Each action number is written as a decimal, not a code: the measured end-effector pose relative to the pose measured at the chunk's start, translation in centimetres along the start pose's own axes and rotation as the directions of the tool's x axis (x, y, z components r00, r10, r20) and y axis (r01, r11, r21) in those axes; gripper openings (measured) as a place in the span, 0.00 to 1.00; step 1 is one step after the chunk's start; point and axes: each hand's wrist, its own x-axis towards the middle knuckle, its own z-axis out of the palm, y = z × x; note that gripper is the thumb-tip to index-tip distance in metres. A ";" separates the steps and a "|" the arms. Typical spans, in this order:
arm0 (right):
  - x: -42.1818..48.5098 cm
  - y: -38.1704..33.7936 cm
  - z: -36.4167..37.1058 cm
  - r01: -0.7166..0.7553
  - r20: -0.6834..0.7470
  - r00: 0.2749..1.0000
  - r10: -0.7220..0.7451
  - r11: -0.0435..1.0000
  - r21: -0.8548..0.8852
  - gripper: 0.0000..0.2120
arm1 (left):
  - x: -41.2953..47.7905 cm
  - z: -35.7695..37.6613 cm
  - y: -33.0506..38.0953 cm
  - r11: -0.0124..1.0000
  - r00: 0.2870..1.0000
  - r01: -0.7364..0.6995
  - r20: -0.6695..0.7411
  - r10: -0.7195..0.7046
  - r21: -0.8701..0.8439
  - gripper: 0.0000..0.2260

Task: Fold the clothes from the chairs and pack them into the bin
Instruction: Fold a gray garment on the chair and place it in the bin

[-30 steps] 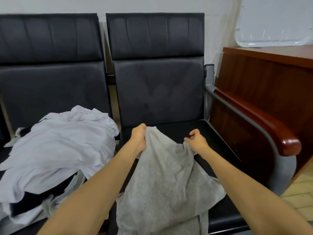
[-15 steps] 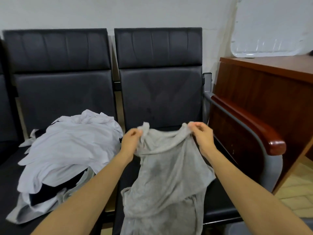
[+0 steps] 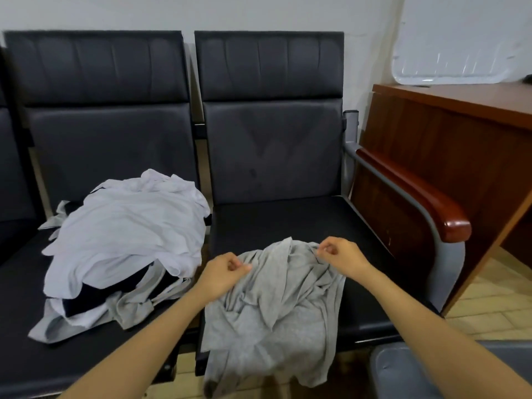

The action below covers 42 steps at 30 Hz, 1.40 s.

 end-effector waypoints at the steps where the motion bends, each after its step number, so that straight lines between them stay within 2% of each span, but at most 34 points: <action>1: 0.2 -0.1 0.8 0.043 -0.006 0.999 -0.043 0.999 -0.018 0.06 | -0.8 0.6 0.7 0.998 0.998 -0.057 -0.033 0.058 0.031 0.15; 3: 1.1 -0.3 2.2 0.091 -0.011 0.996 -0.092 0.993 -0.079 0.13 | -2.2 1.8 1.9 0.973 0.983 -0.168 -0.042 0.177 0.160 0.19; 4: 1.5 -0.6 2.7 0.083 -0.011 0.996 -0.084 0.991 -0.102 0.18 | -2.7 2.3 2.4 0.959 0.981 -0.194 0.013 0.195 0.205 0.21; 7: 3.1 -1.4 4.2 -0.041 -0.006 0.999 0.040 0.996 -0.083 0.26 | -3.5 3.8 3.4 0.922 0.972 -0.172 0.213 0.101 0.348 0.27; 10: 3.9 -1.8 5.3 -0.098 0.043 0.994 0.105 0.985 -0.142 0.16 | -3.7 5.2 2.9 0.823 0.960 -0.215 0.271 0.078 0.526 0.27; 12: 3.8 -2.0 5.2 -0.108 -0.017 0.994 0.107 0.992 -0.062 0.09 | -3.5 5.3 2.7 0.808 0.958 -0.246 0.261 0.119 0.535 0.19; 13: 3.7 -2.1 4.8 -0.095 -0.077 0.992 0.095 0.995 0.014 0.06 | -3.3 5.1 2.6 0.848 0.955 -0.255 0.261 0.144 0.466 0.14; 15: 3.0 -2.1 3.5 0.005 -0.206 0.978 0.020 0.993 0.118 0.02 | -2.8 3.8 2.4 0.963 0.947 -0.185 0.297 0.121 0.196 0.06; 17: 1.8 -1.8 1.9 0.126 -0.280 0.957 -0.080 0.981 0.150 0.03 | -2.5 1.9 2.0 0.996 0.943 -0.056 0.325 0.076 -0.070 0.05; 18: 1.1 -1.5 1.2 0.162 -0.284 0.953 -0.111 0.973 0.166 0.06 | -2.4 1.1 1.7 0.988 0.958 -0.030 0.278 0.071 -0.148 0.05; 20: -0.1 -0.5 0.0 0.158 -0.171 0.977 -0.127 0.969 0.187 0.09 | -2.1 0.0 1.0 0.975 0.994 -0.035 0.089 0.056 -0.219 0.05; 22: -0.9 0.4 -0.6 0.108 0.054 0.992 -0.113 0.991 0.083 0.09 | -2.2 -0.4 0.7 0.960 0.994 -0.025 -0.111 -0.006 -0.278 0.06; 24: -1.6 0.7 -0.7 0.067 0.280 0.958 -0.061 0.998 -0.009 0.11 | -2.7 -0.5 0.9 0.948 0.977 -0.040 -0.211 -0.029 -0.317 0.06; 25: -1.8 0.6 -0.6 0.051 0.358 0.933 -0.040 0.998 -0.021 0.16 | -3.0 -0.6 1.0 0.943 0.979 -0.048 -0.203 -0.022 -0.330 0.04; 26: -2.0 0.4 -0.5 0.063 0.401 0.915 -0.040 0.997 -0.046 0.20 | -3.4 -0.7 1.0 0.940 0.988 -0.049 -0.153 -0.004 -0.336 0.05; 27: -2.1 0.2 -0.1 0.110 0.409 0.911 -0.063 0.989 -0.094 0.21 | -3.8 -0.9 1.0 0.938 0.998 -0.042 -0.064 0.021 -0.344 0.10; 28: -2.1 0.1 0.3 0.179 0.388 0.916 -0.100 0.968 -0.175 0.18 | -4.2 -1.0 0.7 0.941 0.997 -0.025 0.056 0.046 -0.337 0.17; 30: -2.3 0.0 1.0 0.264 0.288 0.944 -0.163 0.895 -0.358 0.06 | -4.8 -1.2 -0.1 0.978 0.957 0.000 0.284 0.061 -0.208 0.35; 31: -2.5 -0.1 1.2 0.268 0.215 0.957 -0.192 0.870 -0.414 0.04 | -5.0 -1.2 -0.7 0.995 0.937 0.003 0.349 0.034 -0.103 0.41; 32: -2.6 -0.2 1.1 0.252 0.121 0.968 -0.221 0.869 -0.426 0.05 | -5.3 -1.1 -1.2 1.000 0.932 0.003 0.362 -0.003 0.000 0.42; 33: -2.7 -0.4 0.9 0.229 0.024 0.970 -0.240 0.882 -0.412 0.07 | -5.5 -1.0 -1.8 0.996 0.941 0.005 0.337 -0.035 0.090 0.39; 35: -3.0 -1.0 -0.1 0.202 -0.125 0.953 -0.276 0.885 -0.419 0.08 | -6.1 -0.8 -2.2 0.967 0.965 -0.004 0.256 -0.063 0.253 0.23; 36: -3.1 -1.3 -0.8 0.192 -0.156 0.946 -0.284 0.879 -0.437 0.08 | -6.3 -1.0 -2.1 0.943 0.982 -0.013 0.181 -0.050 0.333 0.13; 37: -3.2 -1.6 -1.5 0.194 -0.160 0.946 -0.283 0.886 -0.422 0.07 | -6.5 -1.3 -1.8 0.931 0.997 -0.026 0.083 -0.004 0.364 0.09; 38: -3.3 -1.8 -2.2 0.204 -0.130 0.955 -0.265 0.910 -0.360 0.06 | -6.4 -1.6 -1.7 0.946 0.999 -0.021 -0.026 0.031 0.325 0.09; 40: -4.0 -2.2 -3.9 0.230 0.007 0.972 -0.233 0.950 -0.209 0.06 | -6.2 -2.8 -1.2 0.999 0.983 0.018 -0.183 -0.011 0.040 0.10; 42: -4.9 -2.6 -5.2 0.248 0.124 0.967 -0.221 0.927 -0.282 0.04 | -6.2 -4.1 -0.3 0.971 0.972 0.038 -0.217 -0.090 -0.235 0.10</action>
